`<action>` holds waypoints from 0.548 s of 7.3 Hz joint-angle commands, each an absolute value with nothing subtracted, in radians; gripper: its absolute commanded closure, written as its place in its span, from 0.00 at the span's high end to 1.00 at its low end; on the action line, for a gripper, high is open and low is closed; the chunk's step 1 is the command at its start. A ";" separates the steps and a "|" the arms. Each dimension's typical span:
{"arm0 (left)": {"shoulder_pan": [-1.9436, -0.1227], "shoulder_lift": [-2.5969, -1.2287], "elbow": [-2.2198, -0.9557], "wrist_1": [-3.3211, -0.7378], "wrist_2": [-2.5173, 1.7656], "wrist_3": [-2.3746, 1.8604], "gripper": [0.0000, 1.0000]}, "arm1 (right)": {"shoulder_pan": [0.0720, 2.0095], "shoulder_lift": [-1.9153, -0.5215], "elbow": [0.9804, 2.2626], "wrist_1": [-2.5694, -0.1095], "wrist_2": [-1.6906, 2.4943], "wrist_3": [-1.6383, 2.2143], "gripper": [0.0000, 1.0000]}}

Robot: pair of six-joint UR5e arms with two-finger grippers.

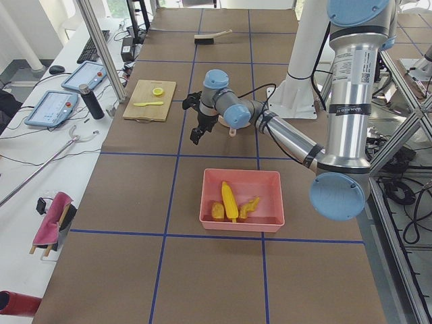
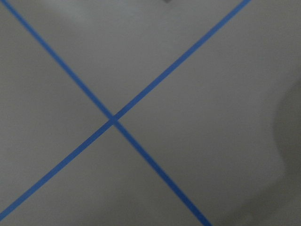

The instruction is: Sweep and dump trash into bin

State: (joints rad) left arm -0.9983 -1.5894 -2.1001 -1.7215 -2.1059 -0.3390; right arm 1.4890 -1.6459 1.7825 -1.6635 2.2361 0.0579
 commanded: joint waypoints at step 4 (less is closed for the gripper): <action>-1.434 -1.562 -1.817 -1.544 -2.496 -0.394 0.98 | 1.489 -1.646 1.784 -1.663 2.241 0.057 1.00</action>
State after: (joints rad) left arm -1.3017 -1.5703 -1.9179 -1.6007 -2.4006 -0.4015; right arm 1.4888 -1.6460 1.7839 -1.6629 2.2408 0.0575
